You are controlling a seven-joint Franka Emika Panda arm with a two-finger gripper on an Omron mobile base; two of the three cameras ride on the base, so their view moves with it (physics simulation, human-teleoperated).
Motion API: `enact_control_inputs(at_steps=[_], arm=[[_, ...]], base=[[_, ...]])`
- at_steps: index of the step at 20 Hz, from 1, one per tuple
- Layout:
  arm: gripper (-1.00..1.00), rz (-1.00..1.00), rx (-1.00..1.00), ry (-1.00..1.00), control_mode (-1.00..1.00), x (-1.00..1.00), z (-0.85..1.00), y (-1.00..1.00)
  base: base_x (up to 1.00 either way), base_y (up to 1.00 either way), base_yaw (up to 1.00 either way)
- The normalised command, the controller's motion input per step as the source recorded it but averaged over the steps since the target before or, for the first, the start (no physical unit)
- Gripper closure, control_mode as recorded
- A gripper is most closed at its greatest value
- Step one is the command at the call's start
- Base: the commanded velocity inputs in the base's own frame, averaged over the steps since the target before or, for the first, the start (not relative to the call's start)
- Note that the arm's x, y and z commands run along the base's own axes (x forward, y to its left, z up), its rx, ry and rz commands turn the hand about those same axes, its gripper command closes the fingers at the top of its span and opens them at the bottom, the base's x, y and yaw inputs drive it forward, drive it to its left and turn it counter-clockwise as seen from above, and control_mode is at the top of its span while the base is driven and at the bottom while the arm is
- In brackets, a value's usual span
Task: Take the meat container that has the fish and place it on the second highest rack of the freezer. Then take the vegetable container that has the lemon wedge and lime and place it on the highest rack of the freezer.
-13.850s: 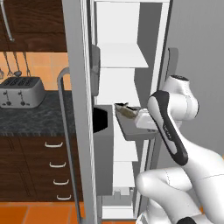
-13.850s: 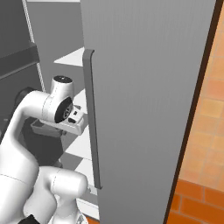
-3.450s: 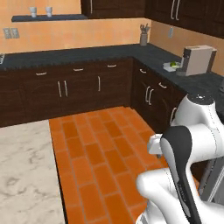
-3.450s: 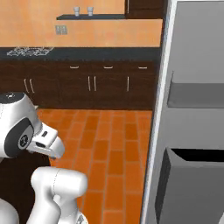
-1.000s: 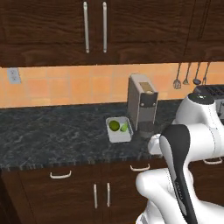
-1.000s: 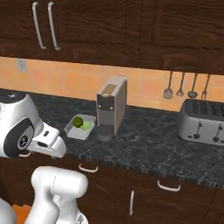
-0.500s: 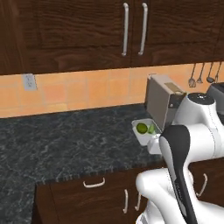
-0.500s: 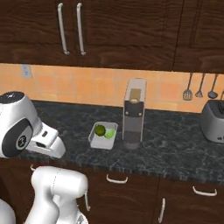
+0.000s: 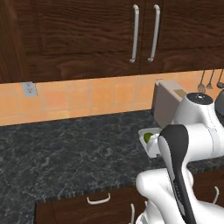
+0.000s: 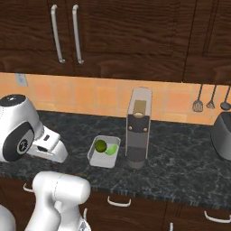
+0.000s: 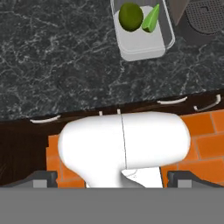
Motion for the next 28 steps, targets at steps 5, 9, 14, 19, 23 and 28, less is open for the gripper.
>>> enact_control_inputs(at_steps=[5, 9, 14, 19, 23, 28], arm=[[-1.0, -0.02, 0.02, 0.01, -1.0, 0.11, -0.04, -0.11], [-1.0, -0.45, 0.02, 0.0, -1.0, 0.59, -0.13, -0.62], [-1.0, -0.49, 0.08, 0.0, -1.0, 0.49, -0.16, -0.52], [-1.0, -0.38, 0.16, 0.01, -1.0, 0.76, -0.45, -0.59], [-1.0, -0.31, 0.12, 0.08, -1.0, 0.92, -0.51, -0.39], [-1.0, -0.18, 0.06, 0.08, -1.0, 0.8, -0.52, 0.0]], base=[[0.01, -0.02, 0.0], [0.0, 0.0, 0.0], [0.0, 0.0, 0.0], [0.0, 0.0, 0.0], [0.0, 0.0, 0.0], [0.0, 0.0, 0.0]])
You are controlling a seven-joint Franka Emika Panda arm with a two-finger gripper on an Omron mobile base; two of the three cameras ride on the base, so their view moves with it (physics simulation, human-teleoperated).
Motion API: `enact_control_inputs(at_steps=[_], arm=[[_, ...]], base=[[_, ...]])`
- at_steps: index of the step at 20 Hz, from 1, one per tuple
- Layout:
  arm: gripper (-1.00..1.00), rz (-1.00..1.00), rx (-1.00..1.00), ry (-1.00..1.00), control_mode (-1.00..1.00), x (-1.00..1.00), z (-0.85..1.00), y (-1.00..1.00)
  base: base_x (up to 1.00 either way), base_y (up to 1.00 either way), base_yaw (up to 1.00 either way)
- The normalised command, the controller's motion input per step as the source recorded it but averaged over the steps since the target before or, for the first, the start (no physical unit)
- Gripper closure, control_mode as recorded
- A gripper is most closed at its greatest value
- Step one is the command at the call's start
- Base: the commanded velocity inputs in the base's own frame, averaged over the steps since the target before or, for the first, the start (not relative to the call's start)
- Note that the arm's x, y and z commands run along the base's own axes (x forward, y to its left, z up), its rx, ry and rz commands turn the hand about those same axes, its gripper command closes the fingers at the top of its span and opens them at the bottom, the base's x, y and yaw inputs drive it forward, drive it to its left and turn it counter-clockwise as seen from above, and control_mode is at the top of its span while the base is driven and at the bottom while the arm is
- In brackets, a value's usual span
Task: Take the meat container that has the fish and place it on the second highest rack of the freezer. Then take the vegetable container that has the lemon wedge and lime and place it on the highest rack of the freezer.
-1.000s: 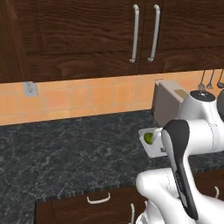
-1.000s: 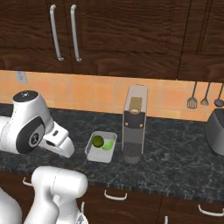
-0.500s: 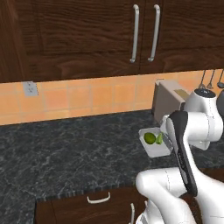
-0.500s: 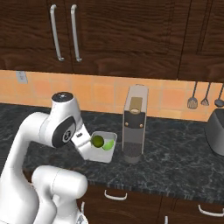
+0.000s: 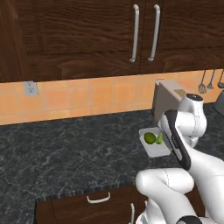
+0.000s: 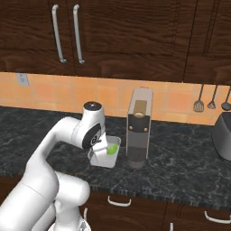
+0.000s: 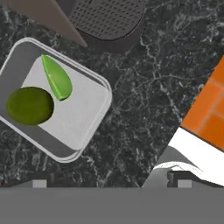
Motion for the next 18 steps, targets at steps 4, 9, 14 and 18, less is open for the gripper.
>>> enact_control_inputs(at_steps=[4, 9, 14, 18], arm=[[-1.0, -0.03, 0.02, 0.15, -1.0, 0.01, -0.67, 0.0], [-1.0, 0.0, 0.0, 0.13, -1.0, -0.02, -0.63, -0.07], [-1.0, 0.0, 0.03, 0.01, -1.0, 0.01, -0.08, -0.26], [-1.0, 0.0, 0.01, 0.03, -1.0, 0.25, -0.02, -0.04]], base=[[0.0, 0.0, 0.0], [0.0, 0.0, 0.0], [0.0, 0.0, 0.0], [0.0, 0.0, 0.0]])
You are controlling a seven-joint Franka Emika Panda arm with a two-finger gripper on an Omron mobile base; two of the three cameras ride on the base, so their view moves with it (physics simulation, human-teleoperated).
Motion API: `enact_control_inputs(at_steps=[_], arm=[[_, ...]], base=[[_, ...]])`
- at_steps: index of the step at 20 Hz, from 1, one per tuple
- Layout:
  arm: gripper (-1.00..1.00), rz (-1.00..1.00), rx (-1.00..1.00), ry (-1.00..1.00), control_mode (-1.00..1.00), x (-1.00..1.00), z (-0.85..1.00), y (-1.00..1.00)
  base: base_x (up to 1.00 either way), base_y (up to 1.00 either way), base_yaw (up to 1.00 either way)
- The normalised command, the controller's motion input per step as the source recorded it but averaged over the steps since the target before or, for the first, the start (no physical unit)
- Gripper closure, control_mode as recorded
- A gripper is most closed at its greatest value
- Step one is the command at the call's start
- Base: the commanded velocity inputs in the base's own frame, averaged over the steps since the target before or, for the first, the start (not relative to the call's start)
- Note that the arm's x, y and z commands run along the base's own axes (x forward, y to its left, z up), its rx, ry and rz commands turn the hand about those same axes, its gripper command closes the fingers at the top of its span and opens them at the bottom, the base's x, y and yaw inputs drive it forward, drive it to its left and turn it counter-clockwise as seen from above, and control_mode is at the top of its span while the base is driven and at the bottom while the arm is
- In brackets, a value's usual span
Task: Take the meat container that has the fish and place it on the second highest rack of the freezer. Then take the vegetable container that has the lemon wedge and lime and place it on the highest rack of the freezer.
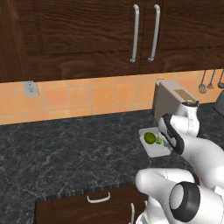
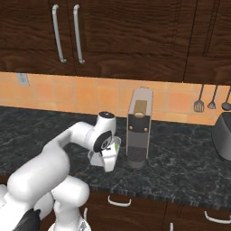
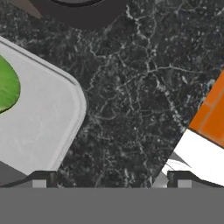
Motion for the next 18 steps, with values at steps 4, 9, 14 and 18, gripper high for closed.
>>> enact_control_inputs(at_steps=[4, 9, 14, 18], arm=[[-1.0, 0.0, 0.0, 0.03, -1.0, 0.25, -0.14, 0.01], [-1.0, 0.0, 0.0, 0.02, -1.0, 0.21, -0.22, 0.0], [-1.0, 0.0, 0.0, 0.02, -1.0, 0.14, -0.31, 0.0], [-1.0, 0.0, 0.0, 0.01, -1.0, 0.02, -0.33, 0.02]], base=[[0.0, 0.0, 0.0], [0.0, 0.0, 0.0], [0.0, 0.0, 0.0], [0.0, 0.0, 0.0]])
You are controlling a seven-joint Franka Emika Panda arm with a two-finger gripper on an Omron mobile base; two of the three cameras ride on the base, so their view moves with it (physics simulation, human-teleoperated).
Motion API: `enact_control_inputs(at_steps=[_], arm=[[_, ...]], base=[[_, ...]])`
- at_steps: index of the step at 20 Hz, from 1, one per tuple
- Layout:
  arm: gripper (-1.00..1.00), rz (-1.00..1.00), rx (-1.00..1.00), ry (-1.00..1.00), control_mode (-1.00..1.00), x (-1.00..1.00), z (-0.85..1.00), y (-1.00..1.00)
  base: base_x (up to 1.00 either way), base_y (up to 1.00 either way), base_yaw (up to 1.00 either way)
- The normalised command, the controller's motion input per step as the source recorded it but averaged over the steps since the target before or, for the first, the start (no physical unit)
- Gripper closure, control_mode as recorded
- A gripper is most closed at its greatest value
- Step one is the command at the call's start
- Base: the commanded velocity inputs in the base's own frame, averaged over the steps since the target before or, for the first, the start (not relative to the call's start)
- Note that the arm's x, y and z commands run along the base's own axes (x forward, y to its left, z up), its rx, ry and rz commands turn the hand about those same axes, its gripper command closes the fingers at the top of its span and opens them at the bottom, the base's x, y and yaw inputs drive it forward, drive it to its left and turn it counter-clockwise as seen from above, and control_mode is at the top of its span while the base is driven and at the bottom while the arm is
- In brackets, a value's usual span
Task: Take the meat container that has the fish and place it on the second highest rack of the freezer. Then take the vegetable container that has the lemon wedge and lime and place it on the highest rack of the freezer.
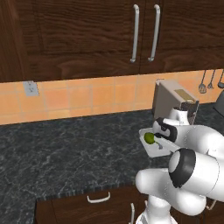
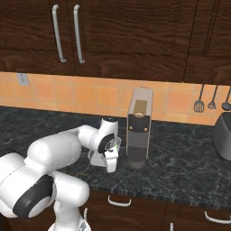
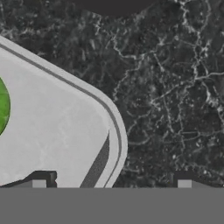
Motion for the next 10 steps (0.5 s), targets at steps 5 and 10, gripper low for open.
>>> enact_control_inputs(at_steps=[5, 10], arm=[[-1.0, 0.0, 0.0, 0.01, -1.0, 0.0, -0.32, 0.13], [-1.0, 0.0, 0.0, 0.0, -1.0, 0.01, -0.19, 0.14]], base=[[0.0, 0.0, 0.0], [0.0, 0.0, 0.0]])
